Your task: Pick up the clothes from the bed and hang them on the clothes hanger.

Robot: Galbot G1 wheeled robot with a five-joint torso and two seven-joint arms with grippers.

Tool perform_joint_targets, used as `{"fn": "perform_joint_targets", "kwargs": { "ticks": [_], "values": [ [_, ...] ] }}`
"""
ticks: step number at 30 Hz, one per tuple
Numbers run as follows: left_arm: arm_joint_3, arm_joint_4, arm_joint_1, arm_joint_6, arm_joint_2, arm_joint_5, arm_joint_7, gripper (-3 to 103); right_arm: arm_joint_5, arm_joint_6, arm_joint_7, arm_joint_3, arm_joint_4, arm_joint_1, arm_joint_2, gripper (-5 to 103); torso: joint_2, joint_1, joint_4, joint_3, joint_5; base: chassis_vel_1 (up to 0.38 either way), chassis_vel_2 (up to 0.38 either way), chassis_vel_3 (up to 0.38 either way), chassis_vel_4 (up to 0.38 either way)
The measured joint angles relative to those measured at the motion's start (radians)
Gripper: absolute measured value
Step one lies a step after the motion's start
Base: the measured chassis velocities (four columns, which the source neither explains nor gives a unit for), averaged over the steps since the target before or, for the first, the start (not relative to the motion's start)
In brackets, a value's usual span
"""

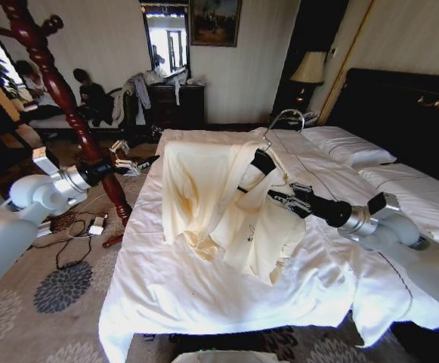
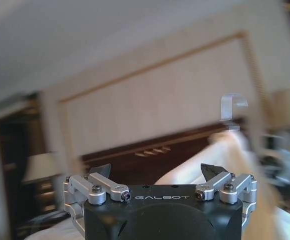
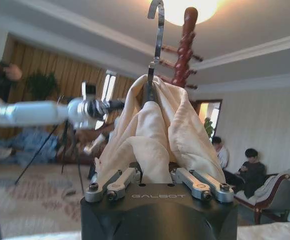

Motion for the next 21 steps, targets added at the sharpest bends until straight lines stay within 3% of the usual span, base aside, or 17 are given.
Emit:
{"fn": "perform_joint_targets", "kwargs": {
  "ticks": [1,2,7,14,21],
  "values": [
    [0.005,-0.007,-0.003,-0.004,0.009,0.007,0.028,100,-0.01,0.001,-0.006,-0.001,-0.003,0.0,0.0,19,0.0,0.0,0.0001,0.0,0.0,0.0,0.0,0.0,0.0],
    [0.022,-0.026,-0.014,-0.015,0.039,0.038,0.098,100,-0.035,0.003,-0.018,-0.009,-0.007,0.004,0.002,19,0.0,0.0,0.0002,0.0,0.0002,0.0,0.0,0.0,0.0],
    [0.085,-0.04,-0.066,-0.027,0.065,0.127,0.164,100,-0.096,0.003,-0.038,-0.024,-0.005,0.012,-0.001,19,0.0,0.0,0.0005,0.0,0.0,0.0,0.0,0.0,0.0],
    [0.229,-0.047,-0.195,-0.013,0.017,0.19,0.163,100,-0.167,0.004,-0.07,-0.025,0.019,0.003,-0.014,19,0.0,0.0,-0.0003,0.0,-0.0001,0.0,0.0,0.0,0.0],
    [0.457,-0.073,-0.371,0.013,-0.044,0.216,0.16,100,-0.185,0.003,-0.073,-0.023,0.051,0.002,-0.02,19,0.0,0.0,-0.0001,0.0,0.0,0.0,0.0,0.0,0.0]
  ]
}}
